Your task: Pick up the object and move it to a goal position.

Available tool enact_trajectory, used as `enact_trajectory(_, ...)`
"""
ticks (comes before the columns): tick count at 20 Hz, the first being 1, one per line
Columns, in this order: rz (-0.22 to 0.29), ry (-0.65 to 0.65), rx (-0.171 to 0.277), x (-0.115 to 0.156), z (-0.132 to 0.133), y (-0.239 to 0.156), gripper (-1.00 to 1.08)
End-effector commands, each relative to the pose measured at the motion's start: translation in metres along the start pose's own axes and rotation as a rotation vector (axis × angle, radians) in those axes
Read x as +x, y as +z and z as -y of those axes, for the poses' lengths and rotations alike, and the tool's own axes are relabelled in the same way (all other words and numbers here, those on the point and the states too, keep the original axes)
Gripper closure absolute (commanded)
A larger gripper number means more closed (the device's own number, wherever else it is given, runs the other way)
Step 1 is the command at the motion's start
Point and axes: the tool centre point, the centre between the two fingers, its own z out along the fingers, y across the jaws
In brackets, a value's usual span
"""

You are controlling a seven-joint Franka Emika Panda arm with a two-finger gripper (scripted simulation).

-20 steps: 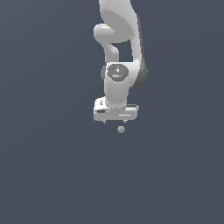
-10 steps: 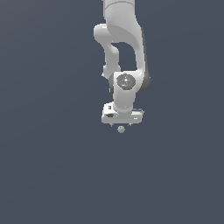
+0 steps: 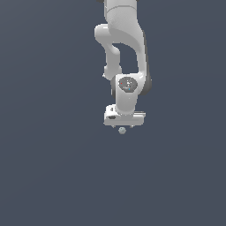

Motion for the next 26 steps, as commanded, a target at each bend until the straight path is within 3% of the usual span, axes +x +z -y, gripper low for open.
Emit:
enact_trajectory(1,0.001,0.000,0.000,-0.001,0.000,0.008,-0.92)
enact_trajectory(13,0.000,0.001,0.000,-0.001,0.001,0.047,-0.92)
enact_trajectory(14,0.000,0.001,0.000,-0.001,0.001,0.047,1.08)
enact_trajectory(26,-0.001,0.002,0.000,-0.001,0.000,0.045,1.08)
